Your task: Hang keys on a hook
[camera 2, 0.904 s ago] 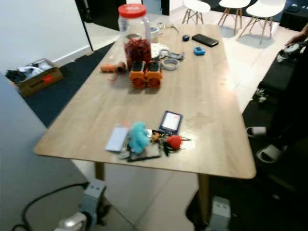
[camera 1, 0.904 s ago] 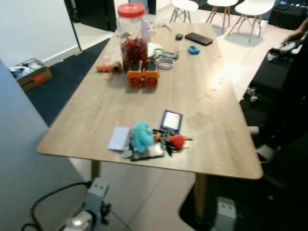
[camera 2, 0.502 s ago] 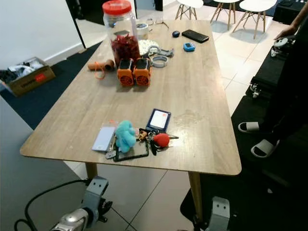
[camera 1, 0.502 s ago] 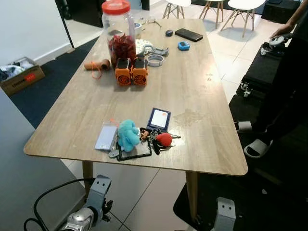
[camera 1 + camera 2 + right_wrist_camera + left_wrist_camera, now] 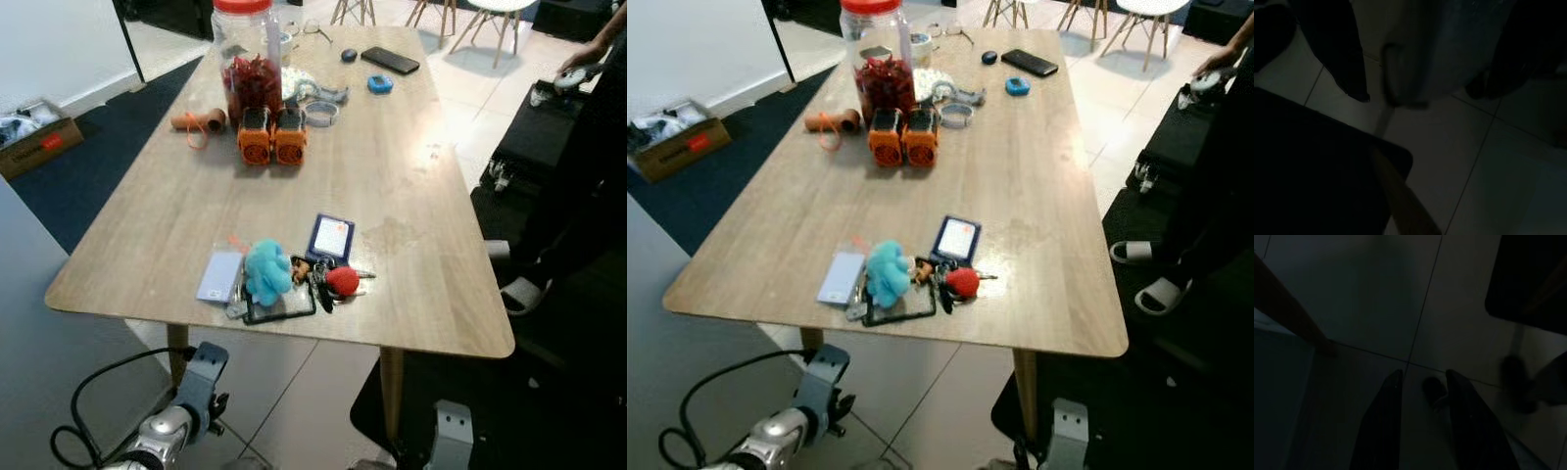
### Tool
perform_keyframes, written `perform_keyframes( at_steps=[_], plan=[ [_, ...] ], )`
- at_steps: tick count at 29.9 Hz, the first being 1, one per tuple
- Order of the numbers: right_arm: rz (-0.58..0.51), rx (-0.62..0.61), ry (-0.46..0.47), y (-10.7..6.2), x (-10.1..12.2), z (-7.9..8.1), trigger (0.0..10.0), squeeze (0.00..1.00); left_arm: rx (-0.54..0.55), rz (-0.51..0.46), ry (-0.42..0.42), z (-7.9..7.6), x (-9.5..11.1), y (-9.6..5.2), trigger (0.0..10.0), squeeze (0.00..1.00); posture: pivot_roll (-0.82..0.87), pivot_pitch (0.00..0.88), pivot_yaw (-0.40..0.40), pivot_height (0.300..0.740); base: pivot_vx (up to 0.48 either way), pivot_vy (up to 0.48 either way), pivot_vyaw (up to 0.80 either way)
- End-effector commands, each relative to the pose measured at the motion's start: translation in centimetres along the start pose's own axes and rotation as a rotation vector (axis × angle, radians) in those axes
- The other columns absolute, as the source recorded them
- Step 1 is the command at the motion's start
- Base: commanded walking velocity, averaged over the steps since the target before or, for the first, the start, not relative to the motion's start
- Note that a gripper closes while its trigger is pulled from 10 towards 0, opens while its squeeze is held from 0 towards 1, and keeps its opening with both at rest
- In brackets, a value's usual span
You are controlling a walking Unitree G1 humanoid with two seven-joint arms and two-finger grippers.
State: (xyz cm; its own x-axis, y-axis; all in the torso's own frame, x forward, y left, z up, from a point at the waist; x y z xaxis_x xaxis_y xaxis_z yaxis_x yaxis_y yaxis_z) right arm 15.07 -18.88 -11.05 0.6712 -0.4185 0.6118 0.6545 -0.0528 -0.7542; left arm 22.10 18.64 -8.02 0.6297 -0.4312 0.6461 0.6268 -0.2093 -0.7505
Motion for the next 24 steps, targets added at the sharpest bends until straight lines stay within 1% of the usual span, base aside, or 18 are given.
perform_keyframes(
  at_steps=[1, 8, 17, 20, 22, 23, 24],
  plan=[
    [0.014, -0.012, 0.004, -0.1, -0.3, -0.4, 10.0, 0.00, 0.000, 0.019, 0.011, -0.1, -0.3, 0.0, 10.0, 0.00, 0.04, 0.053, 0.040, 0.740, 0.000, 0.000, 0.00],
    [0.017, -0.011, 0.007, -0.1, -0.4, -0.2, 10.0, 0.00, -0.012, 0.005, 0.030, 0.1, 0.1, 0.0, 10.0, 0.00, 0.04, 0.052, 0.040, 0.740, 0.000, 0.000, 0.00],
    [0.018, -0.011, 0.007, -0.1, -0.4, -0.2, 10.0, 0.00, -0.011, -0.006, 0.035, 0.3, 0.7, 0.1, 10.0, 0.00, 0.04, 0.053, 0.038, 0.740, 0.000, 0.000, 0.00],
    [0.019, -0.012, 0.005, -0.1, -0.4, -0.3, 10.0, 0.00, 0.004, -0.008, 0.054, 0.4, 0.9, 0.2, 10.0, 0.00, 0.04, 0.054, 0.036, 0.740, 0.000, 0.000, 0.00],
    [0.020, -0.013, -0.002, -0.2, -0.4, -0.4, 10.0, 0.00, 0.055, -0.009, 0.087, 1.0, 1.2, 0.1, 10.0, 0.00, 0.04, 0.053, 0.032, 0.740, 0.000, 0.000, 0.00],
    [0.020, -0.013, -0.002, -0.2, -0.4, -0.4, 10.0, 0.00, 0.055, -0.009, 0.087, 1.0, 1.2, 0.1, 10.0, 0.00, 0.04, 0.053, 0.032, 0.740, 0.000, 0.000, 0.00],
    [0.020, -0.013, -0.004, -0.2, -0.3, -0.5, 10.0, 0.00, 0.068, -0.011, 0.104, 1.3, 1.2, 0.1, 10.0, 0.00, 0.04, 0.053, 0.033, 0.740, 0.000, 0.000, 0.00]
  ],
)
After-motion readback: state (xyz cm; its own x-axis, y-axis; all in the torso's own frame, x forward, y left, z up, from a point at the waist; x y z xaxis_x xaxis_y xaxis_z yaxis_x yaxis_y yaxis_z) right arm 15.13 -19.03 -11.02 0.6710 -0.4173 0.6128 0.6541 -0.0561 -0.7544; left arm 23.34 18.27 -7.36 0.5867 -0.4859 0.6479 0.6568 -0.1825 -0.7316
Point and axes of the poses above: a point about 5 cm out from each wrist's last joint towards the gripper, its own y axis pointing out of the wrist towards the gripper, its own x axis along the axis of the wrist's last joint, z = x × y, the point moved 2 cm from there along y, pointing out of the wrist towards the gripper, and after that the axes turned 10 degrees about y, right-handed, at the moved point
